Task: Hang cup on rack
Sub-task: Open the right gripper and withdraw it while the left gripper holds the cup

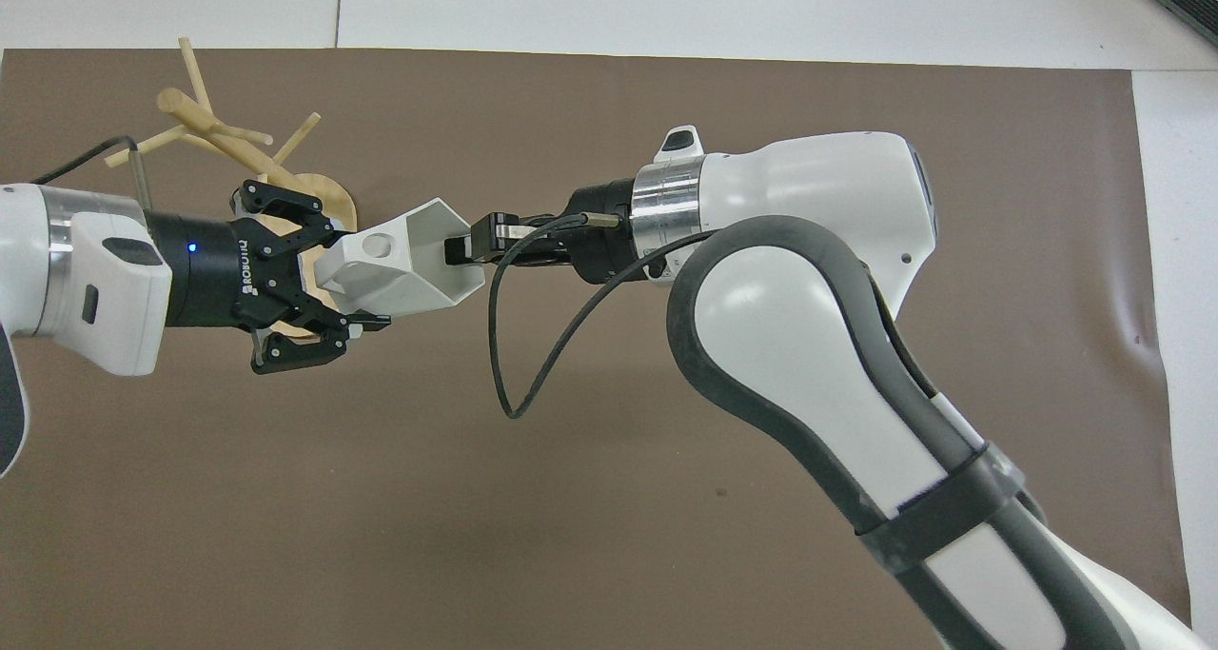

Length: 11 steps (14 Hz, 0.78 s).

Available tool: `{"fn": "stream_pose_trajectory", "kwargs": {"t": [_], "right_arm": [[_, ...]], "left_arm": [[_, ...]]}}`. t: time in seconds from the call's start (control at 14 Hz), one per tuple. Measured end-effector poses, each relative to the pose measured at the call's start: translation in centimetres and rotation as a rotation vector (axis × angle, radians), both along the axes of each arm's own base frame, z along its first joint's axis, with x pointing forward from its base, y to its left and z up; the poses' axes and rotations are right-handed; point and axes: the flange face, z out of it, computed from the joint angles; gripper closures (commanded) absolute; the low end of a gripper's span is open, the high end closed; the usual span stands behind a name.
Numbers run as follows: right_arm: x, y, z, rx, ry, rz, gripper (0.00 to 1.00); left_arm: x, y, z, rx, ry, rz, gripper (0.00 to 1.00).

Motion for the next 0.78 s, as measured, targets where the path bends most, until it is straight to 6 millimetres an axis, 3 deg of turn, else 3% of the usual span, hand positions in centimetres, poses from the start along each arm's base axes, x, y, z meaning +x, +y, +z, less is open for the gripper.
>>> {"fn": "stream_pose_trajectory", "kwargs": {"t": [0.14,0.28,0.43,0.78], "right_arm": [[0.1,0.1,0.1,-0.001,-0.001,-0.024,0.36],[0.1,0.3,0.2,-0.002,-0.004,-0.041,0.24],[0.0,0.5,0.2,-0.01,-0.015,-0.052,0.0],[0.9,-0.5,0.3,-0.057,-0.069,-0.09,0.0]], "left_arm": [[0.0,0.1,0.0,0.0,0.001,0.004,1.0],[0.0,0.1,0.0,-0.001,0.001,0.005,1.0],[0.1,0.3,0.0,-0.001,0.003,0.009,1.0],[0.7,2.6,0.1,-0.005,0.024,0.087,1.0]]}}
